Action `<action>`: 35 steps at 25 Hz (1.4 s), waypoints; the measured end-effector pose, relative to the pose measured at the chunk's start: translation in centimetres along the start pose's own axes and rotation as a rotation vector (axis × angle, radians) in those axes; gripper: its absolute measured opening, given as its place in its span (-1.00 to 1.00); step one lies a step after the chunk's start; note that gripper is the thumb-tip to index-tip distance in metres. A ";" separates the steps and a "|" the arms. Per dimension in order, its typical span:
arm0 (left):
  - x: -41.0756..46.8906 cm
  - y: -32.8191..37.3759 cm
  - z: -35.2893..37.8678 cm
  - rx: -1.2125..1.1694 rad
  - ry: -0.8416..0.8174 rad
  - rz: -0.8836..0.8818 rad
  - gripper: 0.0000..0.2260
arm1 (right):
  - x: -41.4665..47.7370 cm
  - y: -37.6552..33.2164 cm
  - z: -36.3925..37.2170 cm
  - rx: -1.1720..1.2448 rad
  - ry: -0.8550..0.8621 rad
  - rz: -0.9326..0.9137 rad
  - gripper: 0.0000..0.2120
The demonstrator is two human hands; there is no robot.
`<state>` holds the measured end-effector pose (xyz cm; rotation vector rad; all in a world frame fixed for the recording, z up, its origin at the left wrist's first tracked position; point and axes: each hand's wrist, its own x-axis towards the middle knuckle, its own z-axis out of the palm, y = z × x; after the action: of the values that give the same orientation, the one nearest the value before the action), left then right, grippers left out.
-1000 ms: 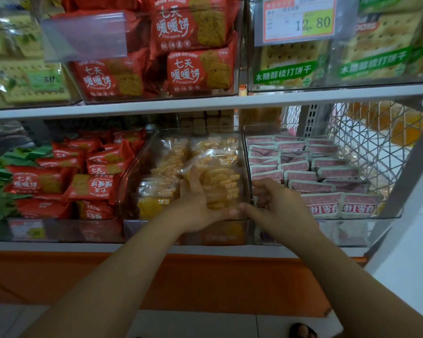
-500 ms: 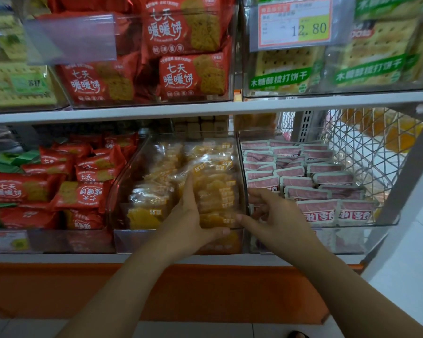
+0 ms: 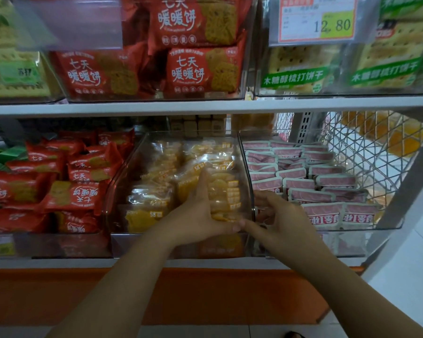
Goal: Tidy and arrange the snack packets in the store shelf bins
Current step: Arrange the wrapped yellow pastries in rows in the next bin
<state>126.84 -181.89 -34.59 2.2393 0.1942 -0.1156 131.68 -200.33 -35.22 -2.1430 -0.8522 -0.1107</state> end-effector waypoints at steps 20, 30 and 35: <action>-1.2 0.3 -0.8 -0.219 0.162 -0.188 0.16 | 10.5 -3.2 -0.3 -0.812 -0.591 -0.381 -0.63; -4.6 0.6 -6.0 -0.180 0.096 0.027 -0.55 | 7.6 -0.6 0.3 -0.803 -0.307 -0.540 -0.60; 1.5 2.7 -8.2 0.105 0.154 0.083 -0.76 | 7.3 -0.8 0.3 -0.772 -0.320 -0.523 -0.57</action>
<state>128.93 -176.97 -27.61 2.3591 0.1818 0.0937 136.74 -195.85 -32.33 -2.6105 -1.7715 -0.4295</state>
